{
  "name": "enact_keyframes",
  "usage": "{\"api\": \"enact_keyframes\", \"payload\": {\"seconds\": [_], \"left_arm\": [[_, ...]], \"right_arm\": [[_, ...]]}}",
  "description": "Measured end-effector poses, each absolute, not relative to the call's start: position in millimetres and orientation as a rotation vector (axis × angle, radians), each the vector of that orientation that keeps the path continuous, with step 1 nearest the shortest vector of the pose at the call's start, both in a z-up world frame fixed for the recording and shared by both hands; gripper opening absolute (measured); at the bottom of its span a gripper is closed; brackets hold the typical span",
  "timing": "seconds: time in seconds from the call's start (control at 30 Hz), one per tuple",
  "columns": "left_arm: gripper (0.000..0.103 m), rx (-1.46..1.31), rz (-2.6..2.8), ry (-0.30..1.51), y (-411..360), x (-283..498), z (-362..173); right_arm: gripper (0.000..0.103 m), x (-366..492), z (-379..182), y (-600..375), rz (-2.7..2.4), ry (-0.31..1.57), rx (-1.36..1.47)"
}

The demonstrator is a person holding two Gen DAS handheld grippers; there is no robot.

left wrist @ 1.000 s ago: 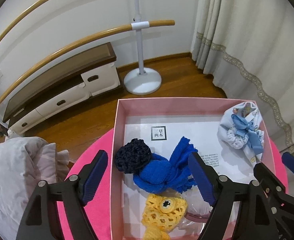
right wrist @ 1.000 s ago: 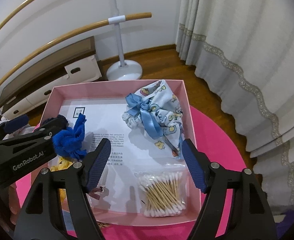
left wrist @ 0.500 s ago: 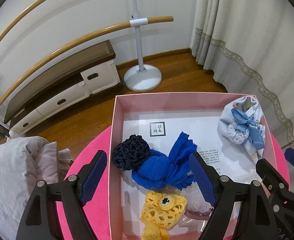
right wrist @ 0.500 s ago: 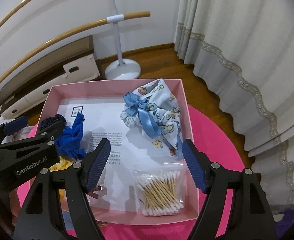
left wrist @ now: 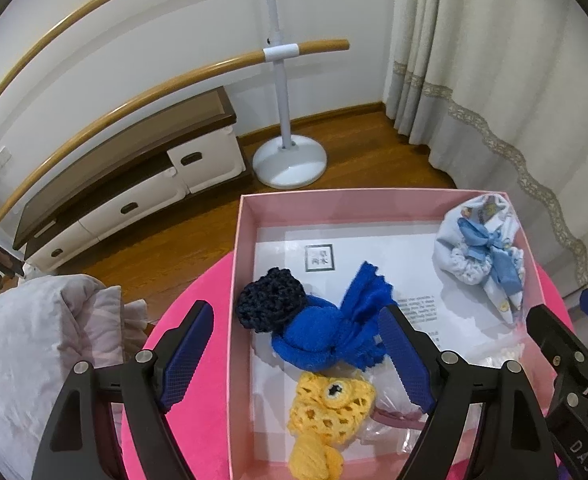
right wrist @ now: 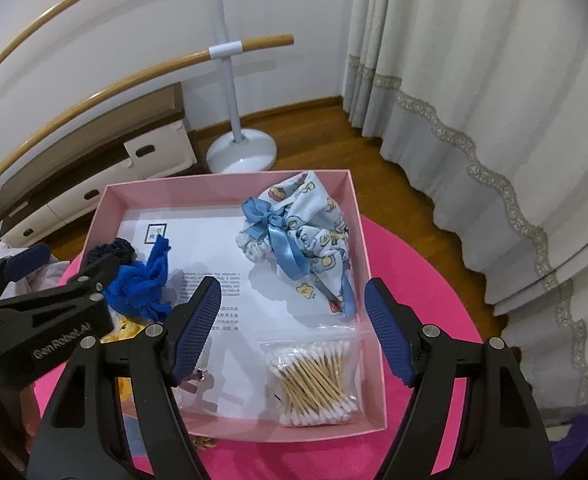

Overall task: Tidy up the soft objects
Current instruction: 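Open both tools to release the net and cup into the box, then withdraw both open tools from the box back over the table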

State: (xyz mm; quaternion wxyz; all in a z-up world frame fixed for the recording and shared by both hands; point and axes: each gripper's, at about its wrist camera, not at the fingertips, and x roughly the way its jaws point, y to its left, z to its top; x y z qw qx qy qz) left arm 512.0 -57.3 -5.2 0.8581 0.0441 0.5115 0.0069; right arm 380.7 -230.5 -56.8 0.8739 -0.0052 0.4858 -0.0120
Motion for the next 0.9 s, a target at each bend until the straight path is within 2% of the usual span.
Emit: {"api": "enact_keyframes", "payload": {"seconds": [0.23, 0.33, 0.4, 0.43, 0.67, 0.9], "left_arm": [[0.083, 0.117, 0.000, 1.043, -71, 488, 9], [0.087, 0.122, -0.003, 1.018, -72, 471, 18], [0.087, 0.123, 0.005, 1.011, -71, 460, 22], [0.087, 0.120, 0.004, 1.008, -70, 455, 24], [0.087, 0.113, 0.019, 0.961, -68, 412, 50], [0.095, 0.098, 0.003, 0.907, -64, 357, 66]], "right_arm": [[0.072, 364, -39, -227, -0.036, 0.959, -0.026], [0.073, 352, -29, -226, -0.029, 0.923, -0.033], [0.082, 344, -24, -227, -0.037, 0.903, -0.031], [0.083, 340, -22, -228, -0.035, 0.893, -0.031], [0.083, 311, -9, -237, 0.011, 0.876, 0.004], [0.083, 273, 8, -245, 0.005, 0.840, 0.012]]}}
